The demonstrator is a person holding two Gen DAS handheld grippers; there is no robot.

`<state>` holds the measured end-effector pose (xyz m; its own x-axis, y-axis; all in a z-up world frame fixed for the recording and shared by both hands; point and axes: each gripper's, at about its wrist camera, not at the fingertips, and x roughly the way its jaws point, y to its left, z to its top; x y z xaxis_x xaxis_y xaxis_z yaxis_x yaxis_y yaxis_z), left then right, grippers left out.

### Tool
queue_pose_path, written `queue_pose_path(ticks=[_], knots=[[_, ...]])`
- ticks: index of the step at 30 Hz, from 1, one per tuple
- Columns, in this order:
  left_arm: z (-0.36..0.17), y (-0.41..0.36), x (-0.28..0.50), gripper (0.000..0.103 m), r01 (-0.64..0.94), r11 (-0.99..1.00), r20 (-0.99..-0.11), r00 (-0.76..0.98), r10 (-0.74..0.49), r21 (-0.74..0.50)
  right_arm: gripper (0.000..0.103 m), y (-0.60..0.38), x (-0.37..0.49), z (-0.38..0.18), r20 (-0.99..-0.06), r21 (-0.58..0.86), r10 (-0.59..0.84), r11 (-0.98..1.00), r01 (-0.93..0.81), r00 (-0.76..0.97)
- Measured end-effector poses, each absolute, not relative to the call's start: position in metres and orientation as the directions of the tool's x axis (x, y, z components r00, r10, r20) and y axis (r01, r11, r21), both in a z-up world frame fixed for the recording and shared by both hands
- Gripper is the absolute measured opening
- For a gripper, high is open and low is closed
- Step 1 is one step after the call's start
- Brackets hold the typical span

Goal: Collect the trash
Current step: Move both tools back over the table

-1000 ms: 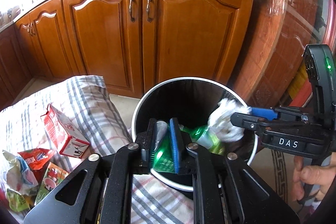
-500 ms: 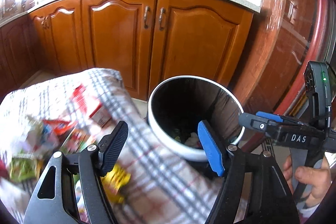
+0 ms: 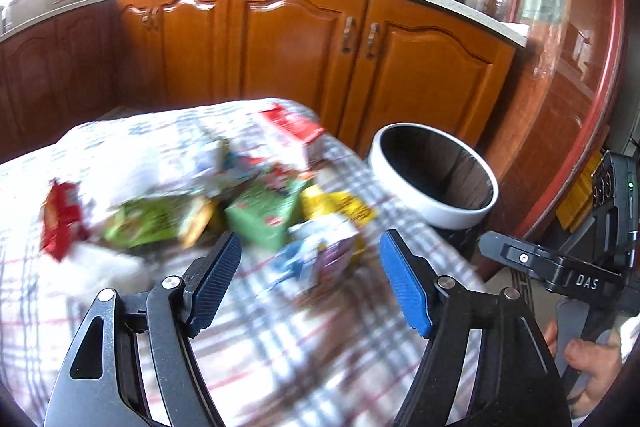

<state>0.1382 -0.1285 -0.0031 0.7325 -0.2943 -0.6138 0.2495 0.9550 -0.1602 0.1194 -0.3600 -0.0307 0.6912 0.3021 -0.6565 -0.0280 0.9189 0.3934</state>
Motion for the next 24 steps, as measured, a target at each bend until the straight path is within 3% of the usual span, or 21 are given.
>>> queue_pose_path(ticks=[15,24], knots=[[-0.036,-0.03,0.116,0.075,0.035,0.979,-0.657,0.736,-0.163,-0.203,0.098,-0.282,0.11,-0.043,-0.658,0.433,0.411,0.892,-0.129,0.631],[-0.046,-0.006,0.124,0.092,-0.026,0.985,-0.687,0.719,-0.101,-0.171,0.094,-0.235,0.118,-0.046,-0.662,0.416,0.451,0.885,-0.207,0.598]])
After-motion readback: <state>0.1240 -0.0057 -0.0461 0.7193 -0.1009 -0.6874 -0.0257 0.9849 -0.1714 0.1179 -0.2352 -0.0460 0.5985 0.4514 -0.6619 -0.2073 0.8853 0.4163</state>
